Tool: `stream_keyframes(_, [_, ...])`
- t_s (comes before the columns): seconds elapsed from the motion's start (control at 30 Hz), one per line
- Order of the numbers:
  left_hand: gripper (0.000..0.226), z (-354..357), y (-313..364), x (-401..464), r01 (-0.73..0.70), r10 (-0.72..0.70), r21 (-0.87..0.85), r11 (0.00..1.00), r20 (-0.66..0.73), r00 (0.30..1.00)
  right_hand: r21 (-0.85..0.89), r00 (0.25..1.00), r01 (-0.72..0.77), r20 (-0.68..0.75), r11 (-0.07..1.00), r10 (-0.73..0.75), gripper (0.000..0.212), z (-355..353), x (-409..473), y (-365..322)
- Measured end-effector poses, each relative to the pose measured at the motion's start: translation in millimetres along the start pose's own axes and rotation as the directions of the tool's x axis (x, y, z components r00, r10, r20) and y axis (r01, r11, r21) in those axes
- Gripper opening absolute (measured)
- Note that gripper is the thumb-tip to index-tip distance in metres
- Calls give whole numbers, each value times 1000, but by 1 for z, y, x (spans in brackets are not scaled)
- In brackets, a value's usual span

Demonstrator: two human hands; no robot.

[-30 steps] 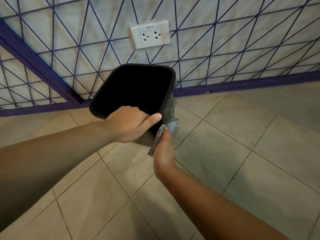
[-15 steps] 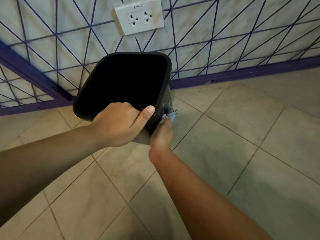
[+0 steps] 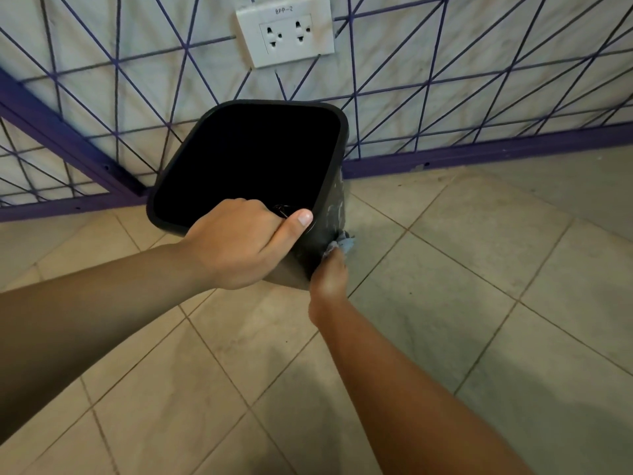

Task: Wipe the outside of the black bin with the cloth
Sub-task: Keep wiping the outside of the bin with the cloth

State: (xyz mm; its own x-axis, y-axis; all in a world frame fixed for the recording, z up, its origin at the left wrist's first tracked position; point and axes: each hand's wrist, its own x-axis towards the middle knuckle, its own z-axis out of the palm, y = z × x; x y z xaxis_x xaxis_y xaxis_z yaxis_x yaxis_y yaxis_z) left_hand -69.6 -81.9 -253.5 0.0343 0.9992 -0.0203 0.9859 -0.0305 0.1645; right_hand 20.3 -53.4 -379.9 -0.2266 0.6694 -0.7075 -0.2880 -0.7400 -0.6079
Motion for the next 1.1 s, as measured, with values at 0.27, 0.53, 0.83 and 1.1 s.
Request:
stream_keyframes(0.27, [69,1,-1,0,-41,42,36,998,-12,999,-32,996,94,-7,995,-94,57,0,-15,16])
stream_keyframes(0.53, [70,1,-3,1,-38,38,18,999,-14,999,17,998,68,13,998,-68,75,5,-6,16])
stream_keyframes(0.83, [70,1,-4,2,-24,24,38,999,1,1000,57,1000,9,-14,998,-8,63,7,5,8])
stream_keyframes(1.1, [69,1,-5,2,-37,36,32,999,3,999,49,999,-13,-38,999,14,60,6,6,5])
